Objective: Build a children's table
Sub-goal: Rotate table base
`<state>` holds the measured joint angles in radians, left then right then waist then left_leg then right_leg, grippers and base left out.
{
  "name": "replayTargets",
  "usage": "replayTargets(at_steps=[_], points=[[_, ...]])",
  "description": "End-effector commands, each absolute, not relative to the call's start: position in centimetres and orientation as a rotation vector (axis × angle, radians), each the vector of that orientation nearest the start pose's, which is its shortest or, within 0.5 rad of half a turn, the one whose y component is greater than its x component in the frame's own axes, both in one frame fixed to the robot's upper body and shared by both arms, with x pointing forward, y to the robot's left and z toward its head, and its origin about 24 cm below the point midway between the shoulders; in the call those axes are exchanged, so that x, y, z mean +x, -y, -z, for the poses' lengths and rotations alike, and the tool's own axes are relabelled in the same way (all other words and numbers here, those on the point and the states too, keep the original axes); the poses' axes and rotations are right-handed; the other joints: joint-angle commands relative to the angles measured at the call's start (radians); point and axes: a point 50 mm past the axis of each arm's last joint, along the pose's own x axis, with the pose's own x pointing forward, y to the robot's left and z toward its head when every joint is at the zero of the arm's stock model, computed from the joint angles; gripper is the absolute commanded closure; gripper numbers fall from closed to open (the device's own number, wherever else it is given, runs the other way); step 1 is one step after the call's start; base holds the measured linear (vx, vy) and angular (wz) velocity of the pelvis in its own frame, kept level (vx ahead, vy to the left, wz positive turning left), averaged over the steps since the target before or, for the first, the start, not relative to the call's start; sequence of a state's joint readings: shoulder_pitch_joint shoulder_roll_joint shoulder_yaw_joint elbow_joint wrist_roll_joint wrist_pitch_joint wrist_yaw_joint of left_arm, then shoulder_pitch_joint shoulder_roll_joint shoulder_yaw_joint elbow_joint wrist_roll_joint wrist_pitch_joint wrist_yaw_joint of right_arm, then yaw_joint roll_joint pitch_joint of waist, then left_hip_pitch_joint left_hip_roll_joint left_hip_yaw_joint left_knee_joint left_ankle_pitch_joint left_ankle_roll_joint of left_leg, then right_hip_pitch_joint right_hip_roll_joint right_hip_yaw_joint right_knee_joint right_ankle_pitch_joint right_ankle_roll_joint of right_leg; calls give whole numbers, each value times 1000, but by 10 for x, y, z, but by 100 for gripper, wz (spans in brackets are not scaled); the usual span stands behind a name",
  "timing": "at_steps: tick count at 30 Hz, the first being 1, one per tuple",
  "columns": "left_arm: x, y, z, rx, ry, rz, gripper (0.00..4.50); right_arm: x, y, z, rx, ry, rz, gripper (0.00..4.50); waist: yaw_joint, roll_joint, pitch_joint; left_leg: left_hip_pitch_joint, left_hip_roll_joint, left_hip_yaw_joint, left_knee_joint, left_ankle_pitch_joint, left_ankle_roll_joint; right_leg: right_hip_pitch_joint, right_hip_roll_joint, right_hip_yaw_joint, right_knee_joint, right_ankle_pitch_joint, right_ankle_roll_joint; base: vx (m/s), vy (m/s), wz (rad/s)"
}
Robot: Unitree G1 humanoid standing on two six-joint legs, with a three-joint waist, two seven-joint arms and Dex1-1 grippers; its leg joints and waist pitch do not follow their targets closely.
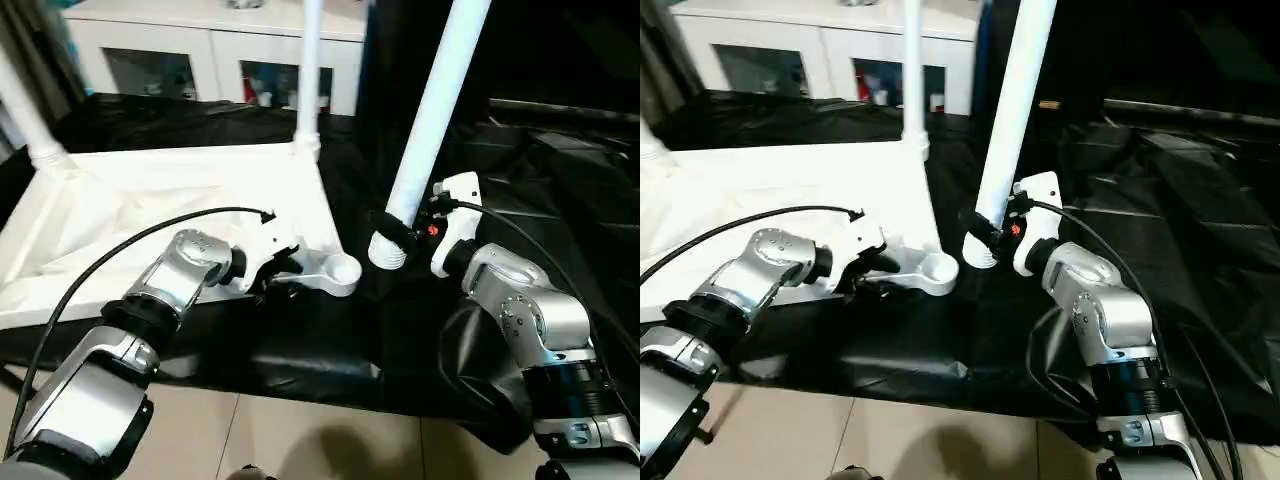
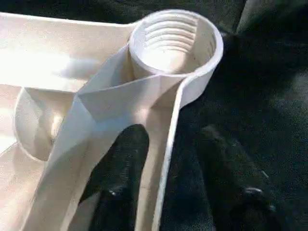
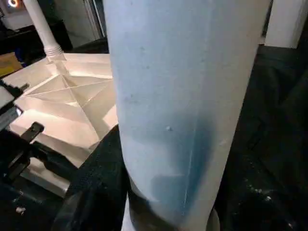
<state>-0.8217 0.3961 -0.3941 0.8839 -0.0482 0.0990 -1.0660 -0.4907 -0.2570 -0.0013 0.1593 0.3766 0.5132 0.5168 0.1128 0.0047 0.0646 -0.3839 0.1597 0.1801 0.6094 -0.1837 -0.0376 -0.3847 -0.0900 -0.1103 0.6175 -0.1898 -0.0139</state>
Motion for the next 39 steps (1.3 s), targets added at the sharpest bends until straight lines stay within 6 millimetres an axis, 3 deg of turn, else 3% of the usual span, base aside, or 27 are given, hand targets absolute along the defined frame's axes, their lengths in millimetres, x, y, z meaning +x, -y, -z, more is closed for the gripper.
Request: replayTargets(at_steps=[1, 6, 9, 15, 16, 22, 29, 30, 31, 33, 34, 36, 37, 38, 39], points=[[357, -144, -75, 408, -494, 1173, 274, 327, 138, -113, 120, -159, -670, 257, 1, 11, -82, 25, 79, -33, -79, -187, -29, 51, -97, 71, -60, -73, -252, 0, 0, 0], [357, -150, -76, 369, -503, 1188, 317, 326, 137, -113, 116, -163, -683, 257, 3, 10, -83, 26, 83, -34, -80, -181, -23, 50, -100, 71, -56, -64, -259, 0, 0, 0], [356, -153, -76, 359, -511, 1193, 336, 327, 137, -113, 113, -164, -689, 257, 3, 4, -82, 26, 83, -32, -81, -183, -21, 50, -101, 72, -58, -77, -258, 0, 0, 0], [354, -162, -70, 390, -569, 1192, 383, 327, 134, -113, 109, -165, -712, 257, 3, 5, -81, 24, 83, -33, -81, -166, -11, 51, -102, 72, -58, -85, -248, 0, 0, 0], [353, -163, -70, 375, -569, 1194, 412, 327, 134, -113, 111, -165, -715, 257, 3, 4, -81, 24, 84, -33, -81, -166, -11, 50, -102, 72, -58, -84, -248, 0, 0, 0], [347, -165, -65, 356, -616, 1226, 449, 324, 132, -112, 110, -175, -757, 257, 2, 5, -82, 24, 86, -33, -82, -159, -10, 50, -103, 72, -54, -55, -264, 0, 0, 0], [338, -150, -61, 298, -592, 1220, 450, 314, 126, -113, 98, -198, -883, 257, 4, 7, -81, 25, 92, -33, -81, -158, 3, 53, -105, 72, -50, -35, -271, 0, 0, 0], [332, -137, -63, 259, -562, 1225, 450, 312, 126, -113, 91, -201, -906, 257, 3, 7, -80, 25, 90, -32, -81, -161, 2, 52, -103, 72, -50, -46, -272, 0, 0, 0], [329, -132, -64, 250, -550, 1237, 450, 312, 126, -113, 91, -201, -906, 257, 4, 5, -80, 25, 96, -33, -82, -162, -2, 53, -106, 73, -48, -47, -275, 0, 0, 0], [323, -126, -63, 266, -528, 1250, 450, 313, 127, -113, 92, -202, -900, 257, 6, 7, -79, 24, 90, -31, -81, -156, 3, 48, -101, 72, -53, -60, -271, 0, 0, 0], [322, -126, -62, 271, -526, 1251, 450, 313, 127, -113, 92, -202, -901, 257, 7, 0, -79, 25, 89, -30, -80, -154, 4, 50, -102, 73, -54, -72, -269, 0, 0, 0], [319, -124, -62, 294, -502, 1242, 450, 313, 127, -112, 93, -205, -901, 257, 8, 0, -77, 22, 88, -30, -81, -163, 5, 50, -102, 74, -60, -107, -255, 0, 0, 0], [318, -123, -61, 297, -490, 1239, 450, 313, 126, -111, 94, -206, -902, 258, 7, -6, -77, 23, 87, -29, -81, -164, 6, 49, -101, 74, -62, -117, -250, 0, 0, 0], [317, -123, -62, 296, -485, 1234, 421, 313, 126, -111, 95, -207, -904, 258, 8, -3, -75, 22, 85, -30, -82, -165, 7, 48, -99, 73, -63, -137, -240, 0, 0, 0], [316, -123, -63, 300, -477, 1216, 403, 313, 125, -111, 96, -208, -906, 259, 7, -9, -75, 24, 85, -29, -82, -170, 6, 46, -98, 73, -67, -157, -231, 0, 0, 0]])
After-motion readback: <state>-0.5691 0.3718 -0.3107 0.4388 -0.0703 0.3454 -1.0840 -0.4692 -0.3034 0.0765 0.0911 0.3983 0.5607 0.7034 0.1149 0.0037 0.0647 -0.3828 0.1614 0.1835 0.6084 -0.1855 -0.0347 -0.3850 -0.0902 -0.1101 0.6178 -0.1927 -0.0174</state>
